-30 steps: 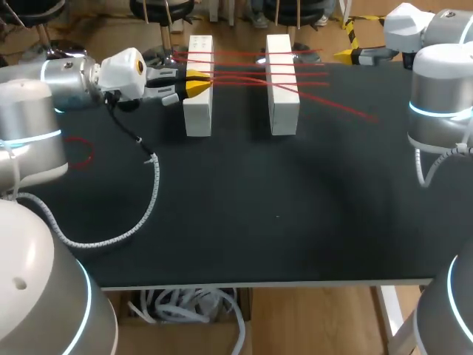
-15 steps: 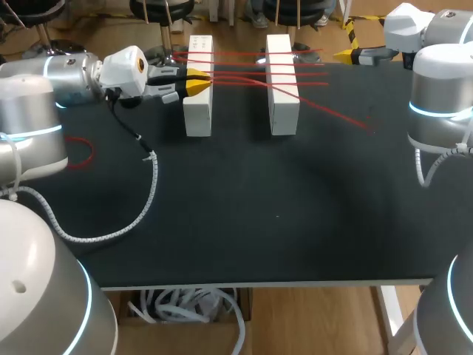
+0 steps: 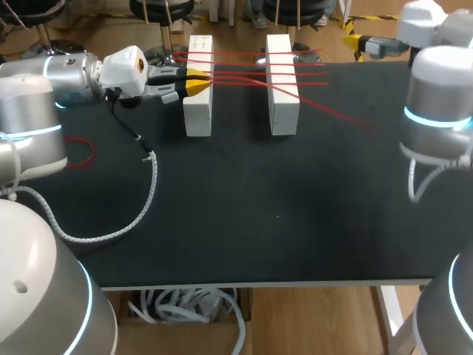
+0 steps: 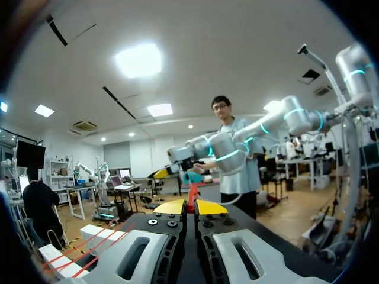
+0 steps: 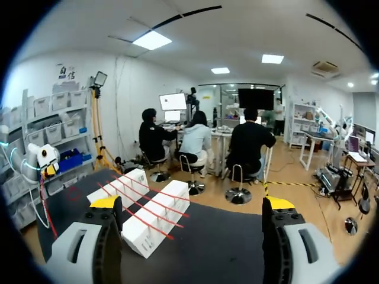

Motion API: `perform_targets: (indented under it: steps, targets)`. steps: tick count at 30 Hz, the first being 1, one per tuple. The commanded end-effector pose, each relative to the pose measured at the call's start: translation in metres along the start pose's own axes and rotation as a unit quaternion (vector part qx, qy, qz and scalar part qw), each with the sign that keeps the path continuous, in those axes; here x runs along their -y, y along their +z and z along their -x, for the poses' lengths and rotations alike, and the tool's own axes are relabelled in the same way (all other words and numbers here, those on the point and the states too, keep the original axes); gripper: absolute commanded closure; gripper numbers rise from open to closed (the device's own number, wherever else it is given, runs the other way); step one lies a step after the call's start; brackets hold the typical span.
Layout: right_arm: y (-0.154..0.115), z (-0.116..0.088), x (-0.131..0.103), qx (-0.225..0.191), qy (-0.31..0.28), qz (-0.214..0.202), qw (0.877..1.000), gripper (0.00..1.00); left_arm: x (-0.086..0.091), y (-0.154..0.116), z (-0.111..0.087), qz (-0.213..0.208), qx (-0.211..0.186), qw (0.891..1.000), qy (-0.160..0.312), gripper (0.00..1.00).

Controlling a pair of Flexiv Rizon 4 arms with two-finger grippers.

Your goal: Grab the tape and strap the tape.

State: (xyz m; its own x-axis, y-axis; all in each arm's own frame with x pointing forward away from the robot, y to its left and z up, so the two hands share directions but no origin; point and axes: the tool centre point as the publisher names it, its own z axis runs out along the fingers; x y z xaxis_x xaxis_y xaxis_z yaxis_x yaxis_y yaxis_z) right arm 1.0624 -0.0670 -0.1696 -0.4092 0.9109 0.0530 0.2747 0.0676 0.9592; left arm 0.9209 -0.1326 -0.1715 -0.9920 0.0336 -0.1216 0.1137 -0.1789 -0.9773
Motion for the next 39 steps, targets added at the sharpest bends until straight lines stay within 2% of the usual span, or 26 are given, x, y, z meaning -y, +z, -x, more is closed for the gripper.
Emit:
perform_targets:
  steps: [1,7,11,14,16,18,37,39]
  targets:
    - [-0.049,-0.016,0.025,0.077,0.007,0.115,0.990,0.00,-0.001,0.000,0.000,-0.001,-0.001,1.000,0.000,1.00]
    - [-0.069,-0.022,0.035,0.178,0.039,0.186,0.965,0.00,-0.001,0.000,0.000,-0.001,-0.001,1.000,0.000,1.00]
    - [-0.079,-0.027,0.034,0.224,0.066,0.217,0.948,0.00,-0.001,0.000,0.000,-0.001,-0.001,1.000,0.000,1.00]
    - [-0.087,-0.031,0.032,0.251,0.089,0.224,0.937,0.00,-0.001,0.000,0.000,-0.001,-0.001,1.000,0.000,1.00]
    - [-0.092,-0.033,0.033,0.254,0.101,0.225,0.935,0.00,-0.001,0.000,0.000,-0.001,-0.001,1.000,0.000,1.00]
    - [-0.101,-0.036,0.035,0.243,0.106,0.223,0.938,0.00,-0.001,0.000,0.000,-0.001,-0.001,1.000,0.000,1.00]
    - [-0.101,-0.036,0.035,0.243,0.106,0.223,0.938,0.00,-0.001,0.000,0.000,-0.001,-0.001,1.000,0.000,1.00]
    - [-0.108,-0.041,0.038,0.243,0.188,0.182,0.934,0.00,-0.001,0.000,0.000,-0.001,-0.001,1.000,0.000,1.00]
